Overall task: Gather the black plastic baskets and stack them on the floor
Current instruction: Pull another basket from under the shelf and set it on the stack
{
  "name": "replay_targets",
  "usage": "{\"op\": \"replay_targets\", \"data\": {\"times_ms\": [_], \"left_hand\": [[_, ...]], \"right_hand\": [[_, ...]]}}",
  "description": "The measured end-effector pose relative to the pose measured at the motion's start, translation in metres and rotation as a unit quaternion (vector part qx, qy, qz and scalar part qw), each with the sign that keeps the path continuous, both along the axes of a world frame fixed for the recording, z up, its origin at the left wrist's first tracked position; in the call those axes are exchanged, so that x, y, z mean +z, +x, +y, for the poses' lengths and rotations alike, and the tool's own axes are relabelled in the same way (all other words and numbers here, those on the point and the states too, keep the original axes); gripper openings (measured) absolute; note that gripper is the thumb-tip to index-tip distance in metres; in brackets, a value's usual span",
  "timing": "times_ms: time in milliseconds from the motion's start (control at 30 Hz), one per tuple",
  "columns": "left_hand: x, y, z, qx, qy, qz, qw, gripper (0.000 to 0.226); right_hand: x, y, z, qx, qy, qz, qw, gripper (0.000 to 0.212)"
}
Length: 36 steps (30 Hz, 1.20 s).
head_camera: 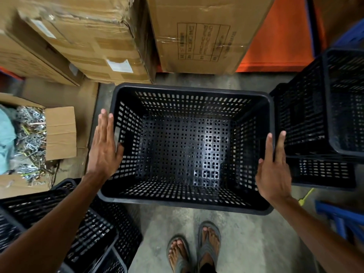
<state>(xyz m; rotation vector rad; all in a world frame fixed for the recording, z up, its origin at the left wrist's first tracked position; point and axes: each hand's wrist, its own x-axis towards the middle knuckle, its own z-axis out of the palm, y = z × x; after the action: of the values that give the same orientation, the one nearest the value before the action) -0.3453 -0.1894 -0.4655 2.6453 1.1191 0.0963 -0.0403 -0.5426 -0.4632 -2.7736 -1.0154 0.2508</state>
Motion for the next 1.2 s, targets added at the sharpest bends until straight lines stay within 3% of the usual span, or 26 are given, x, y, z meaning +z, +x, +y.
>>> {"op": "replay_targets", "data": {"times_ms": [100, 367, 700, 867, 1200], "left_hand": [[0.005, -0.002, -0.003, -0.007, 0.003, 0.001, 1.0, 0.091], [0.017, 0.009, -0.007, -0.032, -0.021, 0.045, 0.998, 0.08], [0.012, 0.015, 0.004, -0.029, -0.021, 0.055, 0.998, 0.08], [0.006, 0.015, 0.011, -0.042, -0.025, 0.044, 0.998, 0.079], [0.01, 0.015, 0.008, -0.04, 0.002, 0.084, 0.996, 0.087]], "right_hand": [[0.002, -0.004, 0.004, -0.029, 0.014, -0.009, 0.999, 0.073], [0.004, -0.001, 0.005, 0.008, -0.041, 0.007, 0.999, 0.086], [0.005, 0.01, 0.012, 0.002, -0.062, 0.039, 0.997, 0.071], [0.006, 0.012, 0.014, -0.003, -0.062, 0.055, 0.997, 0.078], [0.017, 0.007, 0.014, 0.018, -0.069, 0.002, 0.997, 0.066]]}}
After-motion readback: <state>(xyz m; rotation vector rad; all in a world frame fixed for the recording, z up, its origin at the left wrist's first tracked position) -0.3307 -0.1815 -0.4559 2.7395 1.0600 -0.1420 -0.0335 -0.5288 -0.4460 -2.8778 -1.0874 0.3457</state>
